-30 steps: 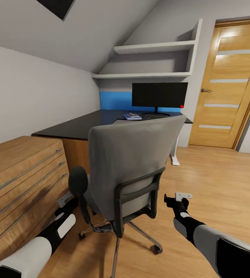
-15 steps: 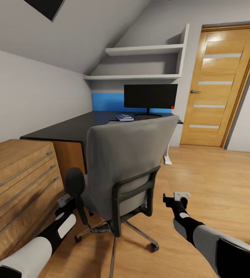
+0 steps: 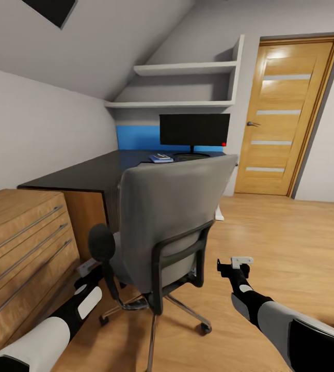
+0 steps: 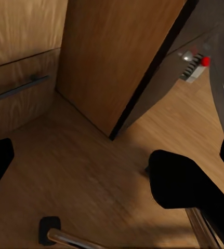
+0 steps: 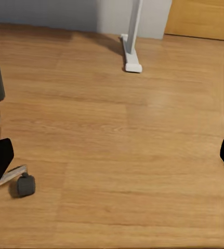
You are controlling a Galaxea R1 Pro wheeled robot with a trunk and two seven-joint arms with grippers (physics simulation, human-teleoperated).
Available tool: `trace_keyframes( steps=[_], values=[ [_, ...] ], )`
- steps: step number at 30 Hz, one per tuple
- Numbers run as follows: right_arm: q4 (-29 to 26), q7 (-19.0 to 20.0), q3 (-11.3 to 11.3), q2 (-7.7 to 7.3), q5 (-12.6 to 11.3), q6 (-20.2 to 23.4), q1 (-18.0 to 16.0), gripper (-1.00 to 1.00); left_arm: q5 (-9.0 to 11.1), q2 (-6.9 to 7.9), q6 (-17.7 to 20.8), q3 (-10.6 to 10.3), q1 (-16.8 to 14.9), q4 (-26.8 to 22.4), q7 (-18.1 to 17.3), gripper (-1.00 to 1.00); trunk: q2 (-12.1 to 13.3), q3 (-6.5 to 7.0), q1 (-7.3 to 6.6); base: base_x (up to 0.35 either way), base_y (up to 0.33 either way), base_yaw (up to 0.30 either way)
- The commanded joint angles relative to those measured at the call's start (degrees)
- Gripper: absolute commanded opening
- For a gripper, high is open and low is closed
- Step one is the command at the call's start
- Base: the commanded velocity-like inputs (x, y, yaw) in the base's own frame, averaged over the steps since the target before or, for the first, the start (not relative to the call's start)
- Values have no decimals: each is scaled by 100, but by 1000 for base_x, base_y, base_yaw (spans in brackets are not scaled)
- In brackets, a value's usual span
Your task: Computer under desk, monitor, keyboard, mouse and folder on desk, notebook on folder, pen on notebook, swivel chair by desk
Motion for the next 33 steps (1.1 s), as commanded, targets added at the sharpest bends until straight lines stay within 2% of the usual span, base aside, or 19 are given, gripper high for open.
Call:
trace_keyframes(
  steps=[1,25,29,33],
  values=[
    [-17,-47,48,-3,-24,1,-2,100,52,5,-22,-55,-3,-7,30,100,-2,-1,-1,0,0,-214],
    [-24,-38,71,7,8,1,6,100,43,7,-30,-59,-2,-7,20,100,-2,116,-1,0,0,-219],
    [-24,-51,91,31,272,1,7,100,44,3,-22,-92,-1,-7,20,100,-2,134,-1,0,0,-183],
    [-24,-55,92,41,381,1,14,100,50,-3,-15,-214,-1,-7,20,100,-2,152,-1,37,0,-154]
  ],
)
